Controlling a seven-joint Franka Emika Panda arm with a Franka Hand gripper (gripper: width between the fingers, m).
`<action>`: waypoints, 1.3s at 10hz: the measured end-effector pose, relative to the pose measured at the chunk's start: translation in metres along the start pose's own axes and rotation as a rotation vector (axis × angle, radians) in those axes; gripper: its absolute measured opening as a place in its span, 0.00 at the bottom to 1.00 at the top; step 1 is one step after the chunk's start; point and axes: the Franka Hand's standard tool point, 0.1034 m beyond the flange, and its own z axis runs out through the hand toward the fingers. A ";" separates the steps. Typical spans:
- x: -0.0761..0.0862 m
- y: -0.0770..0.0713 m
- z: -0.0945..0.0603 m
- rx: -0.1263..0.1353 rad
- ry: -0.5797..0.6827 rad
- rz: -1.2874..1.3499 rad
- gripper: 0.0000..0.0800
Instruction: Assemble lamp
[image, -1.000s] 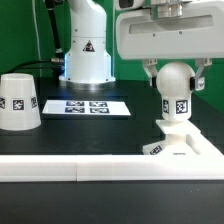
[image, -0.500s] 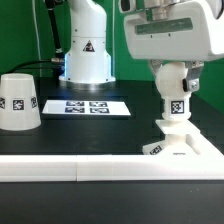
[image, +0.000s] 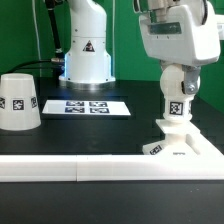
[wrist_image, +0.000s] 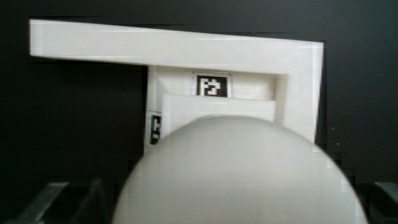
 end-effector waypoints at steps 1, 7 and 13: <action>-0.002 0.001 0.000 -0.010 0.016 -0.084 0.85; -0.003 0.000 0.002 -0.019 0.035 -0.683 0.87; -0.001 -0.005 0.001 -0.026 0.084 -1.297 0.87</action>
Offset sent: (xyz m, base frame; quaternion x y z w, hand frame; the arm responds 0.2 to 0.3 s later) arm 0.0007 -0.0019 -0.0005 0.0107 0.0401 -0.3233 0.9454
